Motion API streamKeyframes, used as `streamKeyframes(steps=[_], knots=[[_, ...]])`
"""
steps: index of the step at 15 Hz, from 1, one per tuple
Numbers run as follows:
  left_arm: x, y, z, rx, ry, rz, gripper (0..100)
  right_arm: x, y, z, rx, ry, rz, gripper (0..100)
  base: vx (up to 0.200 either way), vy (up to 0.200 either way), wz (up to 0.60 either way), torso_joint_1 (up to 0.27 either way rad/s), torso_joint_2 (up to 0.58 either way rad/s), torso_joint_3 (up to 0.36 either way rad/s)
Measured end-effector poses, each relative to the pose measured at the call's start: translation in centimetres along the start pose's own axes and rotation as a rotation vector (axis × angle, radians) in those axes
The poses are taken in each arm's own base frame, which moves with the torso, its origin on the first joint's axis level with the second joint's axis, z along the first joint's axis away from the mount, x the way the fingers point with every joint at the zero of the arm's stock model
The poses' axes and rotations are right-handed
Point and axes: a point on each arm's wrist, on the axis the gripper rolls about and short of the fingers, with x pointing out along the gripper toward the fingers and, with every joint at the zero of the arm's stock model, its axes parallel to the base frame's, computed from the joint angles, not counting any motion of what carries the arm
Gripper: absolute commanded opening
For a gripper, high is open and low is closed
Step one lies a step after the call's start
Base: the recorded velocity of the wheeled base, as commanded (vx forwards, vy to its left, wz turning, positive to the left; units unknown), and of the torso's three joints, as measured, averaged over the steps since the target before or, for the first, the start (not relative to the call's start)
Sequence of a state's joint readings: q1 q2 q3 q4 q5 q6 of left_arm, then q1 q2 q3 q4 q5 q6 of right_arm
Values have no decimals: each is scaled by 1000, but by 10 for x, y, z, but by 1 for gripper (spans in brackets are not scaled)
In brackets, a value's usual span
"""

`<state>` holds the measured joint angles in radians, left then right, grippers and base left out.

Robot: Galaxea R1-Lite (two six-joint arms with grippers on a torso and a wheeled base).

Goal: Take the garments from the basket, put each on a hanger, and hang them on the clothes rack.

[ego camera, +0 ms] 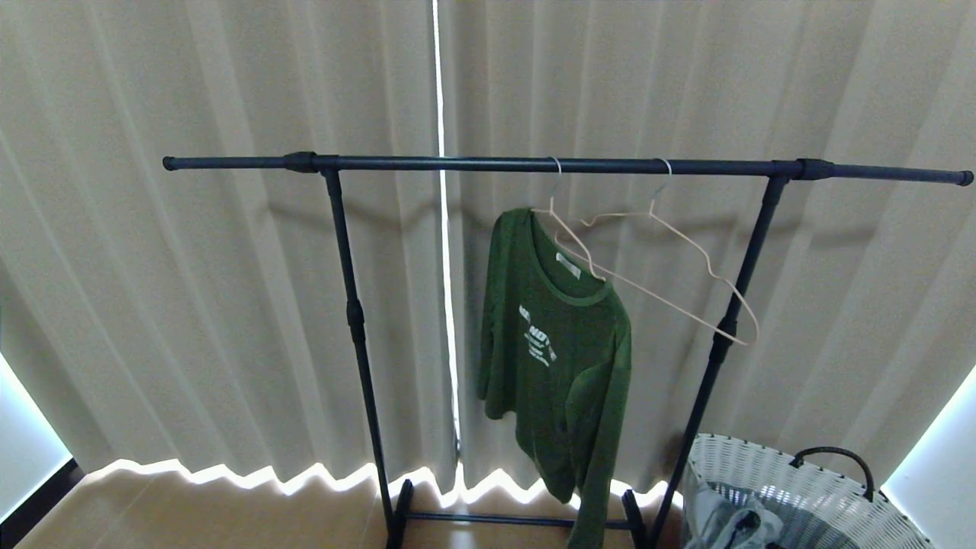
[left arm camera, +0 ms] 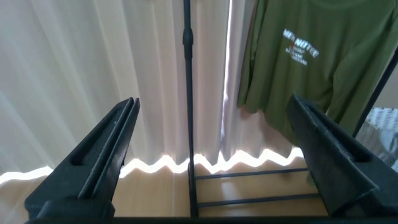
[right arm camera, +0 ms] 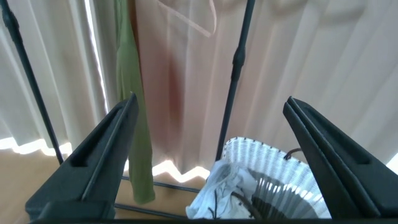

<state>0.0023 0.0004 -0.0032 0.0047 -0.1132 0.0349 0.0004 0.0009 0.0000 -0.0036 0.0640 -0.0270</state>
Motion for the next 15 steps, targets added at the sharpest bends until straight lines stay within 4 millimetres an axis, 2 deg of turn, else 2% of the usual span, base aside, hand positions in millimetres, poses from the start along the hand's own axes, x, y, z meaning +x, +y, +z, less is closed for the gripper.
streamKeyframes(steps=[15], knots=[[0,0,0,-1,-1,2,100,0,0,0,7,-1,-1,100,0,0,0,-191,481,288]])
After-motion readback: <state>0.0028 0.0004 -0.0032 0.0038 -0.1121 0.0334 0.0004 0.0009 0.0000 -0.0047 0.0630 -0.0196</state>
